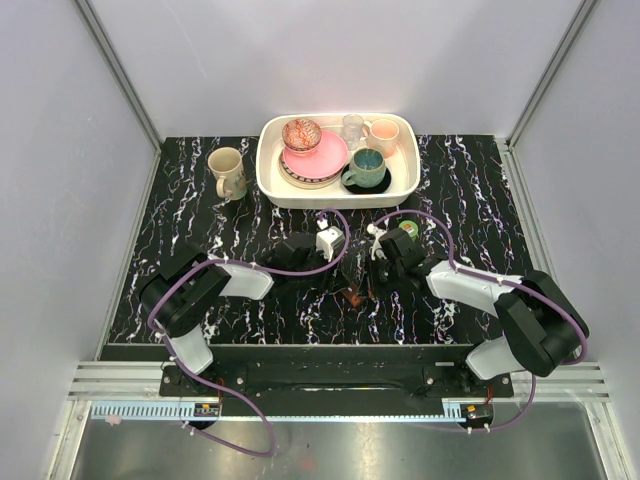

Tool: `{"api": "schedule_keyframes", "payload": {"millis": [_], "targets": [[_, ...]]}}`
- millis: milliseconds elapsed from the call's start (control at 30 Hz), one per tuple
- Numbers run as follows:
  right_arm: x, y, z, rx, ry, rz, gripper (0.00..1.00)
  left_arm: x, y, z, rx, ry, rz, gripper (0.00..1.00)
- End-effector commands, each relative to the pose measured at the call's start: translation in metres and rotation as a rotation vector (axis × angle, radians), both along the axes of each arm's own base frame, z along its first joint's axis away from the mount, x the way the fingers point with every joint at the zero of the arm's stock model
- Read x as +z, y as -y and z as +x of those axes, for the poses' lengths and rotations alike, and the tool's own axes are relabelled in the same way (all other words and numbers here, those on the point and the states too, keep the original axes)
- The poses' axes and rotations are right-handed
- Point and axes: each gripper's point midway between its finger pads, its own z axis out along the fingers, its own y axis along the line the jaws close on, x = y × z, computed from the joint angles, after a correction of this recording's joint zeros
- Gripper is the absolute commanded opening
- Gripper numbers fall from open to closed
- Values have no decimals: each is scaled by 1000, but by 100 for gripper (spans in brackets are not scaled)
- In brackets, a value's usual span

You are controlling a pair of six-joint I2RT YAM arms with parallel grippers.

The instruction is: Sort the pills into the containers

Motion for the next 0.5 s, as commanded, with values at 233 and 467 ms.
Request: {"api": "schedule_keyframes", "payload": {"millis": [233, 467], "targets": [[-12, 13, 1, -33, 10, -158, 0, -30, -16, -21, -18, -66, 109, 44], [-14, 9, -6, 1, 10, -169, 0, -31, -15, -20, -11, -69, 111, 43]]}}
